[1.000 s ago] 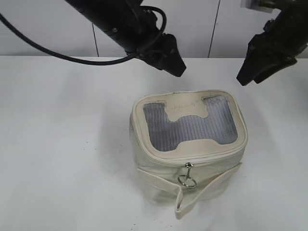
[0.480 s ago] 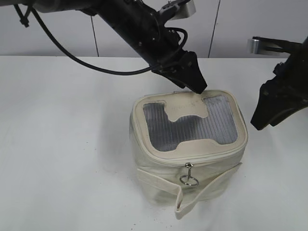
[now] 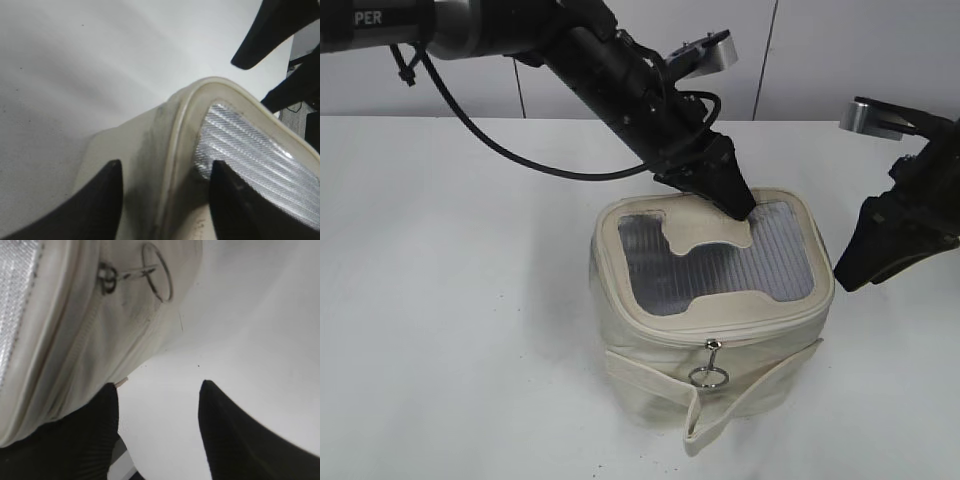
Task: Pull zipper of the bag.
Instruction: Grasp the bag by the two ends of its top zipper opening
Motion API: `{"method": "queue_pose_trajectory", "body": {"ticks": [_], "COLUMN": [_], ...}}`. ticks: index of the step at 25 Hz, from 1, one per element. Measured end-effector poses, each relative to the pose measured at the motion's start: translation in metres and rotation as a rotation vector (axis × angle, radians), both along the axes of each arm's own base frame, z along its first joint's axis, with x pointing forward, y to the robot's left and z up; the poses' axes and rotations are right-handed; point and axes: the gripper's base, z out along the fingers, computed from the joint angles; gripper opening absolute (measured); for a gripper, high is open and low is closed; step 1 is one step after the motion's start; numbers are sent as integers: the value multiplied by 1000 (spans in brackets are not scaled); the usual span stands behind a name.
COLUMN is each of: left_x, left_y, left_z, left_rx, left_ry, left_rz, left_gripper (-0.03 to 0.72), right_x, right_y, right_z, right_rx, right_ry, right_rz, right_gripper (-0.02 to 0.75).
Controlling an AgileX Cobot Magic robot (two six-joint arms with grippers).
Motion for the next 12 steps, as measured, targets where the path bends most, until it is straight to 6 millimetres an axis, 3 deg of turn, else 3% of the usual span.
{"method": "queue_pose_trajectory", "body": {"ticks": [3, 4, 5, 12], "left_x": [0, 0, 0, -1], "left_y": [-1, -1, -1, 0], "left_z": [3, 3, 2, 2], "left_rx": [-5, -1, 1, 4], "left_ry": [-9, -8, -5, 4], "left_rz": [-4, -8, -10, -19], "left_gripper": [125, 76, 48, 45], "right_x": [-1, -1, 0, 4], "right_y": [0, 0, 0, 5], "right_z": [-7, -8, -9, -6], "right_rx": [4, 0, -1, 61], "right_ry": [-37, -48, -61, -140], "right_rz": [12, 13, 18, 65], "right_gripper": [409, 409, 409, 409]}}
